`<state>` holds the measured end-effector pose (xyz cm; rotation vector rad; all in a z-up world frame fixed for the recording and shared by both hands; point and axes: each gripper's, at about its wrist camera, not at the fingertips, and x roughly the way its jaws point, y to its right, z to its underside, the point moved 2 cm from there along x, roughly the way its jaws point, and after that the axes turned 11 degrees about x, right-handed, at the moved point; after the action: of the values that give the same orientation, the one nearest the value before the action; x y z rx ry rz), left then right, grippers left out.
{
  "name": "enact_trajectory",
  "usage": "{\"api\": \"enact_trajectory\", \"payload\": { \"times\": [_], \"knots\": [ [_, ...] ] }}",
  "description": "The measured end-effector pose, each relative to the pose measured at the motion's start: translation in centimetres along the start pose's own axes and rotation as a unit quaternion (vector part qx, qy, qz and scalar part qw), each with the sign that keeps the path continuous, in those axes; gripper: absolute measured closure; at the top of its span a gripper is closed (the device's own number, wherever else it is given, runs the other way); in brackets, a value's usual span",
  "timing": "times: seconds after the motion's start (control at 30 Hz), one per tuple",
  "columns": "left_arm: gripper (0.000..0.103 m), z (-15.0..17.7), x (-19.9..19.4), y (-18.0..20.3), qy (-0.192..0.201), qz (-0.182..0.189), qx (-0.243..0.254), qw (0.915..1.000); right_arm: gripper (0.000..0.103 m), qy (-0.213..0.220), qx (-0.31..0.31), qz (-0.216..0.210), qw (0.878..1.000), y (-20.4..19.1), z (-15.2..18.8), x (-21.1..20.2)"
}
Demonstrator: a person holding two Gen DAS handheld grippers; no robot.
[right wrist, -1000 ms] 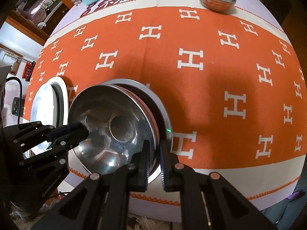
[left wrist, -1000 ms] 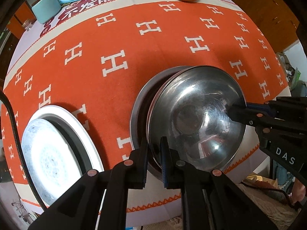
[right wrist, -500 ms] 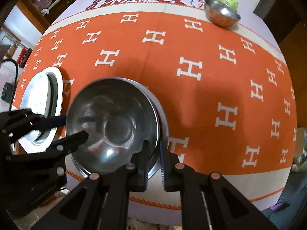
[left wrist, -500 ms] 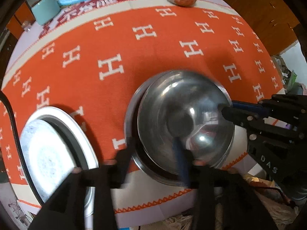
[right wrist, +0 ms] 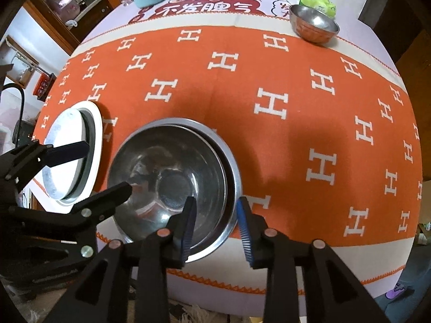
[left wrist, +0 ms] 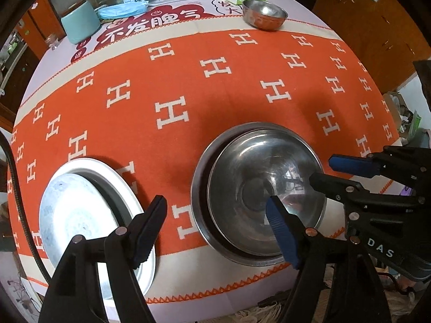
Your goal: Organize plates and bowls
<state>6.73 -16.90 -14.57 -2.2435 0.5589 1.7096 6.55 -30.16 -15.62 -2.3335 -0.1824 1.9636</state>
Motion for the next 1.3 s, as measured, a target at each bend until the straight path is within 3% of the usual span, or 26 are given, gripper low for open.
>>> {"api": "enact_trajectory", "payload": {
  "times": [0.4, 0.5, 0.7, 0.87, 1.0, 1.1, 1.3],
  "knots": [
    [0.027, -1.0, -1.2, 0.3, 0.011, -0.004, 0.000, 0.9999, 0.072, 0.009, 0.005, -0.023, 1.000, 0.5, -0.3, -1.2],
    [0.021, -1.8, -1.7, 0.0, 0.016, 0.002, -0.008, 0.9998, 0.072, 0.017, 0.008, -0.030, 0.999, 0.9, -0.7, -1.8],
    [0.020, -4.0, -3.2, -0.8, 0.031, -0.004, -0.021, 0.9993, 0.072, 0.023, 0.017, -0.045, 0.999, 1.9, -1.7, -2.7],
    [0.017, -6.4, -4.3, -1.2, 0.041, -0.019, -0.015, 0.9989, 0.072, 0.013, 0.038, -0.075, 0.996, 3.3, -3.1, -3.2],
    [0.016, -8.9, -5.3, -1.4, 0.053, -0.032, -0.007, 0.9980, 0.072, 0.015, 0.053, -0.072, 0.996, 4.8, -5.0, -4.2],
    [0.008, -11.4, -6.2, -1.5, 0.066, -0.046, 0.002, 0.9968, 0.072, 0.031, 0.061, -0.076, 0.995, 6.1, -7.0, -5.6],
    [0.001, -17.2, -8.2, -1.8, 0.103, -0.078, 0.015, 0.9915, 0.072, 0.091, 0.075, -0.051, 0.992, 9.0, -11.7, -9.0]
  ]
}}
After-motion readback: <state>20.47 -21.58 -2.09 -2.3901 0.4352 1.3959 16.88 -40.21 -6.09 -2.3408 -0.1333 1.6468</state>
